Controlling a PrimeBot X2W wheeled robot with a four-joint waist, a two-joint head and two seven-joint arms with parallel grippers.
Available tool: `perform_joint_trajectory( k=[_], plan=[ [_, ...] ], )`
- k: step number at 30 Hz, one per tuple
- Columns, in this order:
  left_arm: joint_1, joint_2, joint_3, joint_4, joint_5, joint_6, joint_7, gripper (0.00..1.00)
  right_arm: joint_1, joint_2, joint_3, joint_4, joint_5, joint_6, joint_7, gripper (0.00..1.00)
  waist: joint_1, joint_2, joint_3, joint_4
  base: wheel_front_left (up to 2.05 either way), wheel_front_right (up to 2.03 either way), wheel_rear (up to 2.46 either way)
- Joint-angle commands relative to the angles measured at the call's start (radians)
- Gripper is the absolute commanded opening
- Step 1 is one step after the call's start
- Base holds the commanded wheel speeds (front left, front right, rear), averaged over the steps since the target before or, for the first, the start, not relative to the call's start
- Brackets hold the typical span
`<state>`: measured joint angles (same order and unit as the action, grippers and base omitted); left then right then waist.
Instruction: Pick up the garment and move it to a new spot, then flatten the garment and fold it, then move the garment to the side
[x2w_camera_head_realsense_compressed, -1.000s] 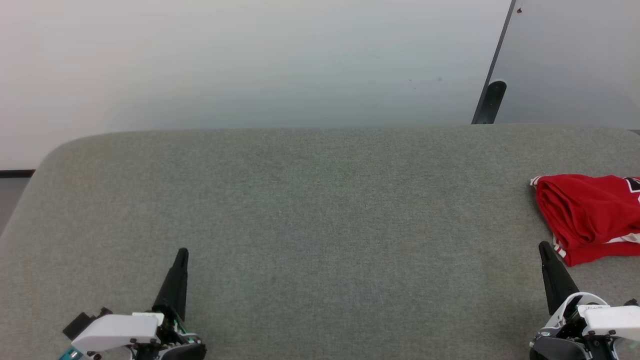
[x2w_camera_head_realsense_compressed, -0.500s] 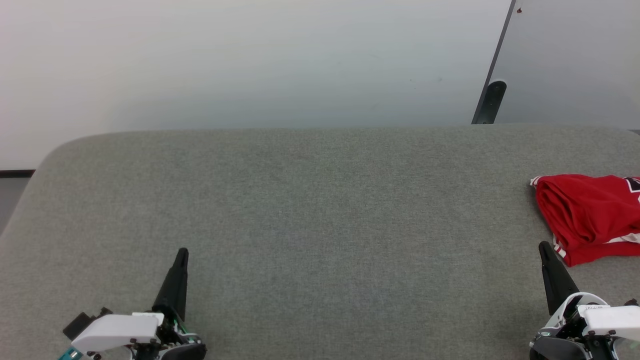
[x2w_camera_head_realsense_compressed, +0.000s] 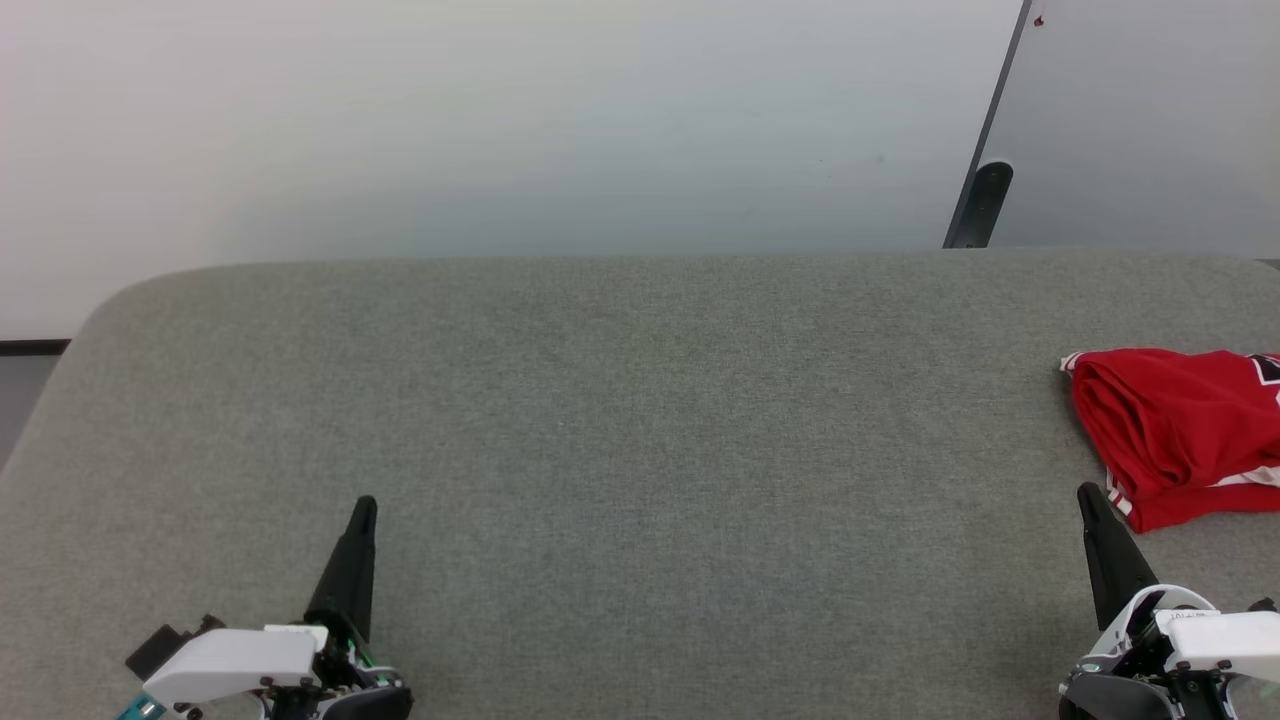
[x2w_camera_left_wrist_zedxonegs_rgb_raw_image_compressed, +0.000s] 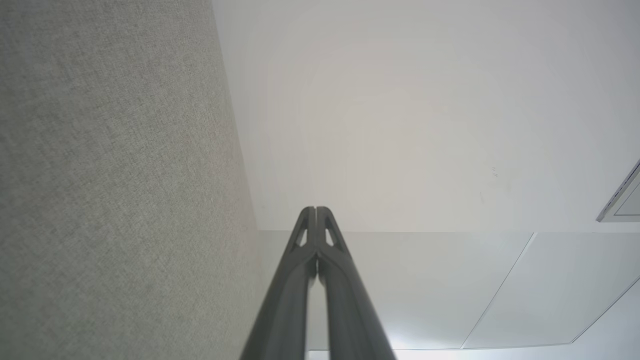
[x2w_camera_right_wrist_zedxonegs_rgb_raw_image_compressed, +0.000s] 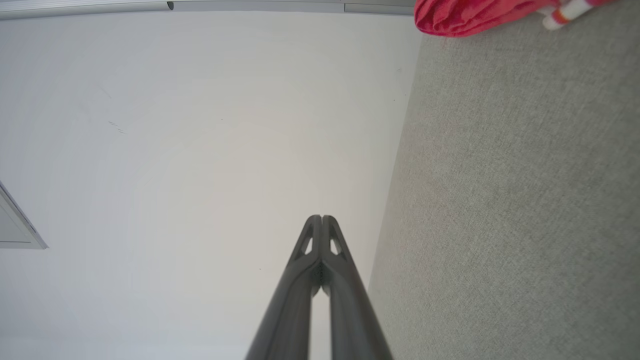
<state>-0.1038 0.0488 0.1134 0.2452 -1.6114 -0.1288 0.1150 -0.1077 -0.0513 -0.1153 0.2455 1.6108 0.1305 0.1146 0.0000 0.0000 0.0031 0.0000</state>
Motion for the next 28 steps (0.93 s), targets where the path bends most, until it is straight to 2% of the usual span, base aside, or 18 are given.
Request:
perform_joint_trajectory(
  k=[1,28],
  plan=[
    [-0.010,0.001,0.003,-0.001,-0.003,-0.004,0.002,0.00,-0.003,0.004,0.001,-0.002,0.004,0.000,0.002,0.00,0.0000,0.0000,0.000,0.000,0.00,0.00,0.00],
    [-0.010,0.001,0.002,-0.001,-0.003,-0.004,0.002,0.00,-0.002,0.004,0.001,-0.002,0.004,0.000,0.002,0.00,0.0000,0.0000,0.000,0.000,0.00,0.00,0.00]
  ],
)
